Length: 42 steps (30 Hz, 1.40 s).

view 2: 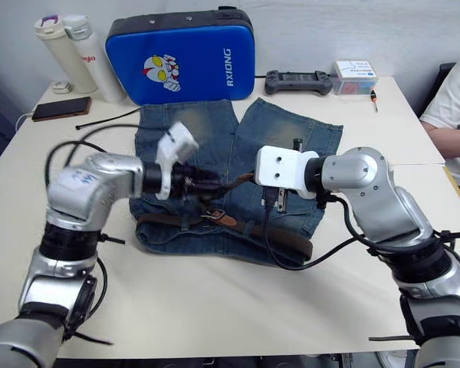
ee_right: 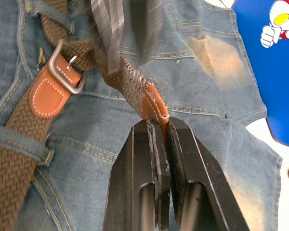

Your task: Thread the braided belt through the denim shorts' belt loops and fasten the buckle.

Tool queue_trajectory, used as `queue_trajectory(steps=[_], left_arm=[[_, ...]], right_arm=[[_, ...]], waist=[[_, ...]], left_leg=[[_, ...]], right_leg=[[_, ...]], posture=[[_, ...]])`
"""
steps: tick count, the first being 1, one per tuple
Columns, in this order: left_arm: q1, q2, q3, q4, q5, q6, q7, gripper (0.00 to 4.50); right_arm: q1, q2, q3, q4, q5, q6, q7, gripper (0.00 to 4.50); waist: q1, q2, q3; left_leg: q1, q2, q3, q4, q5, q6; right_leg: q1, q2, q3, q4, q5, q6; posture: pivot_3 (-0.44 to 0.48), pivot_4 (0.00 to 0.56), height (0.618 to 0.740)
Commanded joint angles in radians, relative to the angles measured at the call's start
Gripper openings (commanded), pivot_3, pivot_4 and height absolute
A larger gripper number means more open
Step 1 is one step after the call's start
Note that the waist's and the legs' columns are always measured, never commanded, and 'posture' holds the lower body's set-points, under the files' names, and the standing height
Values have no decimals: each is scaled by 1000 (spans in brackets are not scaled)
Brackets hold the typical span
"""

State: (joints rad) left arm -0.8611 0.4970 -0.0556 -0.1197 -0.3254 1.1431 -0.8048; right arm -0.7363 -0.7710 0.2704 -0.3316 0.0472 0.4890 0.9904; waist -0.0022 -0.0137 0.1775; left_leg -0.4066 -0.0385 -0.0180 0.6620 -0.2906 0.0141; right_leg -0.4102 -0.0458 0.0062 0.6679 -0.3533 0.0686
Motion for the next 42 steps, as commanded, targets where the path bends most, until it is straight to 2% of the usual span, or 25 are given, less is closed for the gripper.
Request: queue_trajectory(steps=[1,10,13,17,23,24,35,39,42], left_arm=[[36,35,-36,-45,16,-69,18,3787],[90,17,-151,-93,52,-286,13,3787],[91,8,-158,-69,55,-310,21,3787],[94,4,-153,-49,51,-316,20,2755],[92,6,-160,-36,45,-326,4,199],[92,4,-162,-33,45,-328,1,79],[42,-10,-144,29,43,-338,-11,79],[32,4,-140,47,52,-335,-10,0],[25,31,-129,61,69,-335,-4,0]], right_arm=[[26,24,-49,-68,42,85,-32,0],[33,36,-50,-111,62,150,-54,0],[43,32,-53,-108,66,145,-59,0],[62,23,-64,-102,66,126,-65,0],[82,20,-80,-106,70,120,-69,0],[83,22,-82,-106,72,123,-71,0],[84,36,-91,-114,94,146,-87,0],[93,58,-127,-129,155,205,-94,1623],[92,32,-130,-149,167,222,-84,3062]], waist=[[-1,0,0],[2,0,0],[-1,0,0],[0,0,0],[1,0,0],[1,0,0],[1,0,0],[0,0,0],[0,0,0]], left_leg=[[0,0,0,0,0,0],[0,0,0,1,0,0],[0,0,0,1,0,0],[0,0,0,1,0,0],[0,0,0,1,0,0],[0,0,0,1,0,0],[0,0,0,2,0,0],[0,0,0,2,0,0],[0,0,0,2,0,0]], right_leg=[[0,0,0,1,0,0],[0,0,0,1,0,0],[0,0,0,1,0,0],[0,0,0,2,0,0],[0,0,0,2,0,0],[0,0,0,2,0,0],[0,0,0,3,0,0],[0,0,0,4,0,0],[0,0,0,4,0,0]], posture=[[0,150,740],[0,150,740],[0,150,740],[0,150,740],[0,150,740],[0,150,740],[0,150,740],[0,150,740],[0,150,740]])
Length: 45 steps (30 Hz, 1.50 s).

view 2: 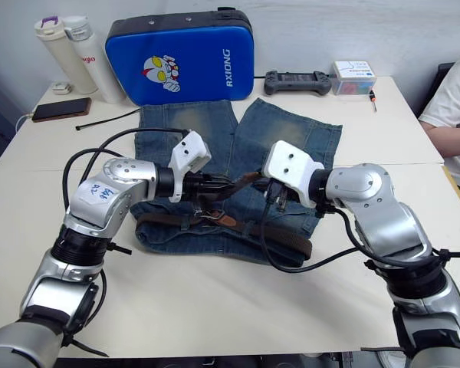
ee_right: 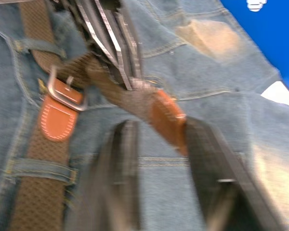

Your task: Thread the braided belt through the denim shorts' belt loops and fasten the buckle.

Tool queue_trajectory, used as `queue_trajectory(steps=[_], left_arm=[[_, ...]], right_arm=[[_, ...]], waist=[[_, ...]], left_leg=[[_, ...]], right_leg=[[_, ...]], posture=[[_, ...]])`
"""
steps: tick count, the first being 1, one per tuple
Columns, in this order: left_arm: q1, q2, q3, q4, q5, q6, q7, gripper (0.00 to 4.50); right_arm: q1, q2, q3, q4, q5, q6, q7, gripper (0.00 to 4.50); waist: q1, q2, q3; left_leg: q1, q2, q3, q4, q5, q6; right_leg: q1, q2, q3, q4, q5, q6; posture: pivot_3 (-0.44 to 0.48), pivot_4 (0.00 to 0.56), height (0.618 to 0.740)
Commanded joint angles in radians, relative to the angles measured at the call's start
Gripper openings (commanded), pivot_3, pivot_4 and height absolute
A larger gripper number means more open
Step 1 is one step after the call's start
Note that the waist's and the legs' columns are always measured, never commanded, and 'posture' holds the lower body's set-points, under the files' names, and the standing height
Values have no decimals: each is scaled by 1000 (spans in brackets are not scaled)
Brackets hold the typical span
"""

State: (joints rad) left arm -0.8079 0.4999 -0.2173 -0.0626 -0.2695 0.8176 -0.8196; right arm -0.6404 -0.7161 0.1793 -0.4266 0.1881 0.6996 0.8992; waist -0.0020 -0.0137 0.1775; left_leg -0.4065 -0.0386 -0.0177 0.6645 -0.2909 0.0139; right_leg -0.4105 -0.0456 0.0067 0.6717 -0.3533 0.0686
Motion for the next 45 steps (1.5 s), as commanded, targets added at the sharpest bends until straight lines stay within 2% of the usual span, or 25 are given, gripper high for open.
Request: queue_trajectory(steps=[1,3,6,9,11,15,25,35,38,43,44,45], left_arm=[[-32,36,40,11,17,-11,15,0],[-41,64,46,22,30,-20,15,0],[-44,99,43,31,46,-37,8,0],[-39,120,26,48,71,-61,6,0],[-32,103,38,58,54,-46,9,0],[-19,114,18,69,84,-73,7,0],[-4,133,22,61,92,-76,-13,0],[28,158,29,111,116,-132,-21,0],[26,165,22,124,133,-167,-31,0],[21,195,-1,139,166,-277,-99,0],[24,213,-15,147,183,-322,-123,0],[25,227,-28,157,203,-364,-140,0]], right_arm=[[-4,-32,-39,-61,34,21,15,3530],[10,-63,-25,-91,47,36,41,4470],[42,-73,25,-131,34,29,35,4470],[40,-5,128,-124,-26,-3,-19,4470],[32,36,188,-95,-69,-20,-48,4470],[58,79,256,-63,-119,-45,-82,4470],[82,133,311,43,-245,-139,-147,4470],[104,186,303,98,-316,-250,-198,4470],[112,194,298,107,-328,-264,-199,3711],[124,214,267,105,-334,-259,-224,1337],[133,216,256,93,-337,-250,-234,1052],[142,218,247,80,-337,-241,-241,467]], waist=[[0,0,0],[1,0,0],[0,0,0],[-3,0,0],[-1,0,0],[1,0,0],[-3,0,0],[-2,0,0],[-2,0,0],[-3,0,0],[-3,0,0],[-2,0,0]], left_leg=[[0,0,0,0,0,0],[0,0,0,0,0,0],[0,0,0,0,0,0],[0,0,0,0,0,0],[0,0,0,0,0,0],[0,0,0,1,0,0],[0,0,0,1,0,0],[0,0,0,2,0,0],[0,0,0,2,0,0],[0,0,0,2,0,0],[0,0,0,2,0,0],[0,0,0,2,0,0]], right_leg=[[0,0,0,0,0,0],[0,0,0,0,0,0],[0,0,0,0,0,0],[0,0,0,1,0,0],[-1,0,1,2,0,0],[-1,0,0,2,0,0],[-1,0,0,3,0,0],[-1,0,0,3,0,0],[-1,0,0,3,0,0],[-1,0,0,3,0,0],[-1,0,0,3,0,0],[-1,0,0,3,0,0]], posture=[[0,150,740],[0,150,740],[0,150,740],[0,150,740],[0,150,740],[0,150,740],[0,150,740],[0,150,740],[0,150,740],[0,150,740],[0,150,740],[0,150,740]])
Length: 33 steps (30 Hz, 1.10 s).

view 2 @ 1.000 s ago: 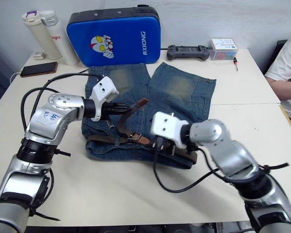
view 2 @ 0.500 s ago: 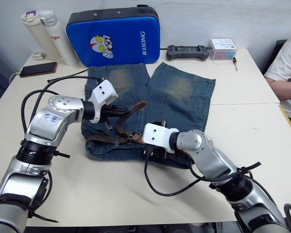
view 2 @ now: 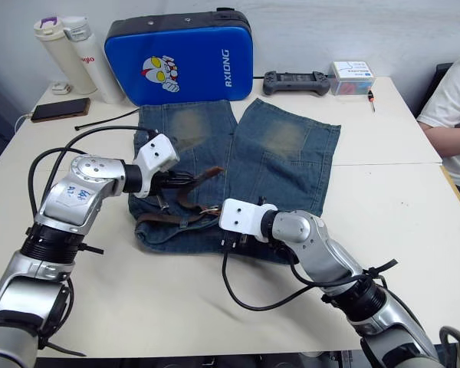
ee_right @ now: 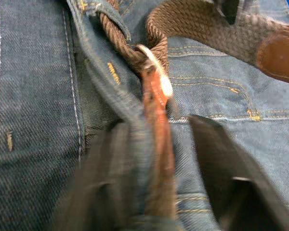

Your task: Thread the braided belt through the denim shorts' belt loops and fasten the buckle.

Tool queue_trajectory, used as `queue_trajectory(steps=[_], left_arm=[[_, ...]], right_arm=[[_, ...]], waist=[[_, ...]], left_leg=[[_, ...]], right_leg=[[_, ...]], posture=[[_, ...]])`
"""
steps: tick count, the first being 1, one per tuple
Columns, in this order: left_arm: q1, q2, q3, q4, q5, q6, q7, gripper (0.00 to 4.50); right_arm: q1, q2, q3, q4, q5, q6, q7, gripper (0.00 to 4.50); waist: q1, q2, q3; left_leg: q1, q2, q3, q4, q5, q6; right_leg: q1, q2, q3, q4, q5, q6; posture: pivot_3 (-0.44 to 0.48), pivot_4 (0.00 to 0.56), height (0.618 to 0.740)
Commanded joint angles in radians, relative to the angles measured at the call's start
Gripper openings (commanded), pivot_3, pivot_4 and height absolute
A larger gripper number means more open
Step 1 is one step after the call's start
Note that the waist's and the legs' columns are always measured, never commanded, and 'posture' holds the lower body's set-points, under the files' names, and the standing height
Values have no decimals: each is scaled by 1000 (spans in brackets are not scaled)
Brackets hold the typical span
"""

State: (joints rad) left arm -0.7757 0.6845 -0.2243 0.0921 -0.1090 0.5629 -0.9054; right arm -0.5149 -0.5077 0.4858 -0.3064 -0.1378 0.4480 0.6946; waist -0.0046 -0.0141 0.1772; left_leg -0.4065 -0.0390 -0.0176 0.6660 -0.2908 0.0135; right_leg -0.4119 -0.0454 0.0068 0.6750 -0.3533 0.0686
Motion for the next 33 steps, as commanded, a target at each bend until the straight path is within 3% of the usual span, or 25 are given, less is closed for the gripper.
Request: queue_trajectory(steps=[1,10,27,33], left_arm=[[-10,55,-34,15,65,-150,-66,0],[-30,79,-80,106,156,-427,-176,0],[-35,42,-90,87,203,-489,-233,0],[-45,48,-118,90,290,-562,-216,0]], right_arm=[[26,12,-63,-53,-17,16,-42,106],[44,14,-62,-81,-54,31,-62,1],[33,16,-52,-64,-89,-12,-47,1],[38,22,-58,-69,-89,-1,-49,1]], waist=[[1,0,0],[2,0,0],[2,0,0],[2,0,0]], left_leg=[[0,0,0,0,0,0],[0,0,0,0,0,0],[0,0,0,0,0,0],[0,0,0,0,0,0]], right_leg=[[0,0,0,0,0,0],[0,0,0,0,0,0],[0,0,0,0,0,0],[0,0,0,1,0,0]], posture=[[0,150,740],[0,150,740],[0,150,740],[0,150,740]])
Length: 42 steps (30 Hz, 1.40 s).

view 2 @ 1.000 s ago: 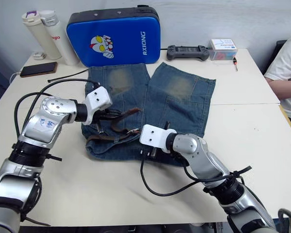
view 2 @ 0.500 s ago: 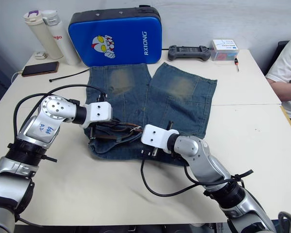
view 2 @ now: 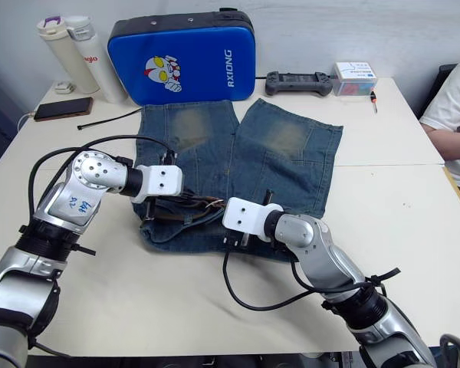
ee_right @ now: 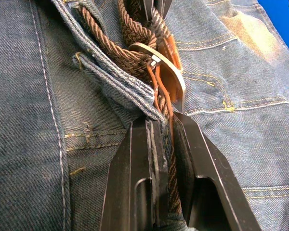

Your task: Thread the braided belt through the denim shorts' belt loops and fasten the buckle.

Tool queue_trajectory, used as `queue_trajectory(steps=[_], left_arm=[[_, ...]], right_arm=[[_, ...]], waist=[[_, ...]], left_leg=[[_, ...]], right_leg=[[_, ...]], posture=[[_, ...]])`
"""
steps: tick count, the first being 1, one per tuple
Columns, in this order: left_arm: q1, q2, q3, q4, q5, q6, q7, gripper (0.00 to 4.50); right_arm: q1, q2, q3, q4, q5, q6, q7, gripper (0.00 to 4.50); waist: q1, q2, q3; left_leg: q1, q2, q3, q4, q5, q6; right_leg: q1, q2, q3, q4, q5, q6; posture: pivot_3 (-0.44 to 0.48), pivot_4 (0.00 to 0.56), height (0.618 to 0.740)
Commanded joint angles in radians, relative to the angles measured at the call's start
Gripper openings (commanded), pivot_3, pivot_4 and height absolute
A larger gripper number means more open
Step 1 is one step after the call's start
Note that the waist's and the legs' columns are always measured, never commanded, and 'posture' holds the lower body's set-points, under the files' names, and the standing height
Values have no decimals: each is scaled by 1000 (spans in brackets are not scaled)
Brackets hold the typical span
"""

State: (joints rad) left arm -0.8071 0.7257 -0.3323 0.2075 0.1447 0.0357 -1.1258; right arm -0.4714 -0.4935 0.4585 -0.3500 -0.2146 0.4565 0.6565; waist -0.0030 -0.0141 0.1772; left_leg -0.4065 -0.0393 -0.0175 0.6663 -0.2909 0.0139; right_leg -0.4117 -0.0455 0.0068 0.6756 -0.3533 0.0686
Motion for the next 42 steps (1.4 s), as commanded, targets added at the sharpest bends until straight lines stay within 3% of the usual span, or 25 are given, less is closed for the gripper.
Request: queue_trajectory(steps=[1,4,10,24,35,42], left_arm=[[-20,12,-22,-25,69,-69,17,0],[-43,2,-33,-22,123,-124,52,0],[-57,-51,-1,-77,85,-33,40,0],[3,-140,-35,-324,30,489,-60,0],[-29,-226,-41,-305,36,530,15,0],[-47,-196,45,-369,-86,699,-65,2375]], right_arm=[[-4,7,-32,-27,-12,-8,-11,1],[-1,9,-33,-31,-11,-3,-12,1],[1,11,-33,-32,-12,-2,-12,1],[-18,34,-56,-41,17,47,15,1],[-28,46,-53,-47,13,61,26,1],[-27,40,-61,-54,16,71,38,1]], waist=[[0,0,0],[0,0,0],[0,0,0],[0,0,0],[1,0,0],[-2,0,0]], left_leg=[[0,0,0,0,0,0],[0,0,0,0,0,0],[0,0,0,0,0,0],[0,0,0,1,0,0],[0,0,0,1,0,0],[0,0,0,1,0,0]], right_leg=[[0,0,0,0,0,0],[0,0,0,0,0,0],[0,0,0,0,0,0],[0,0,0,1,0,0],[0,0,1,2,0,0],[0,1,1,2,0,0]], posture=[[0,150,740],[0,150,740],[0,150,740],[0,150,740],[0,150,740],[0,150,740]])
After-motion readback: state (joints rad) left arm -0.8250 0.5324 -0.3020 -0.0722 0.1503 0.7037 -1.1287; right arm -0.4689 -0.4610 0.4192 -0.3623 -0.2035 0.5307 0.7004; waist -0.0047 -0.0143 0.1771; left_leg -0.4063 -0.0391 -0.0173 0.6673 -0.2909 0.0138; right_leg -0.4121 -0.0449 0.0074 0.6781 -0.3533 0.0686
